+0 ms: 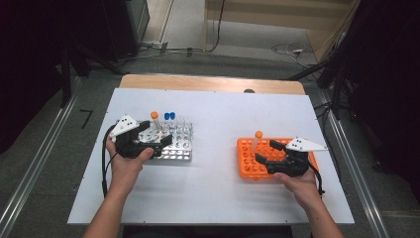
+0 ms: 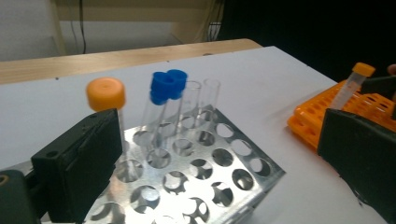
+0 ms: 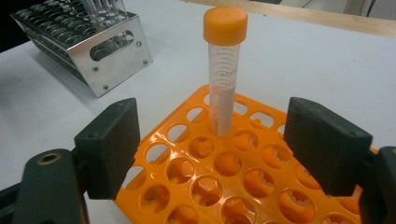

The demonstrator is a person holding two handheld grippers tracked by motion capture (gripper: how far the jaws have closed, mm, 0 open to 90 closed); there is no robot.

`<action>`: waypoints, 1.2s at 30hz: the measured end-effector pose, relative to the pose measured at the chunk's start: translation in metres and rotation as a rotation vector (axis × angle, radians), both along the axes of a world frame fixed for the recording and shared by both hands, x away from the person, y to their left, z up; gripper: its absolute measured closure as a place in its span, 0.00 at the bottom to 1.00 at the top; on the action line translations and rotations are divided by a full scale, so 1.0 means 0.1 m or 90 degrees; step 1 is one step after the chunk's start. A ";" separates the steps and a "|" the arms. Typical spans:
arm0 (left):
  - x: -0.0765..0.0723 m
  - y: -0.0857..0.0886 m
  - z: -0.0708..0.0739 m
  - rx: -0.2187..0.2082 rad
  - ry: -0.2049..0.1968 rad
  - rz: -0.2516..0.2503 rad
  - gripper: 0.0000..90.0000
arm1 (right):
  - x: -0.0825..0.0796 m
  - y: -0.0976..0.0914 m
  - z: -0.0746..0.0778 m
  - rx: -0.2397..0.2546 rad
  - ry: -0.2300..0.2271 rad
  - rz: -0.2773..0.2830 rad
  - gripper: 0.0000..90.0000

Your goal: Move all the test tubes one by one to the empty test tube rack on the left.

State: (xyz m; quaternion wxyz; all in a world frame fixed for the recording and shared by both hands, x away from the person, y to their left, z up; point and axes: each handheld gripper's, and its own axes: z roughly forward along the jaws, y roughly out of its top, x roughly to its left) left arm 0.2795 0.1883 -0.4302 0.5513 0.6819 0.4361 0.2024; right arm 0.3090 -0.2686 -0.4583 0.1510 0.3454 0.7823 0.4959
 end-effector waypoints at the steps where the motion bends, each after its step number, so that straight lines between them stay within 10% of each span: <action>1: -0.03 -0.02 0.01 -0.001 -0.002 -0.003 0.00 | 0.00 0.00 0.00 0.003 0.000 -0.001 0.23; 20: -0.35 -0.30 -0.04 0.000 -0.019 -0.051 0.00 | 0.18 0.21 -0.15 -0.001 0.054 -0.033 0.51; 36: -0.37 -0.44 -0.08 0.005 -0.009 -0.073 0.00 | 0.16 0.51 -0.14 -0.101 0.030 -0.130 0.81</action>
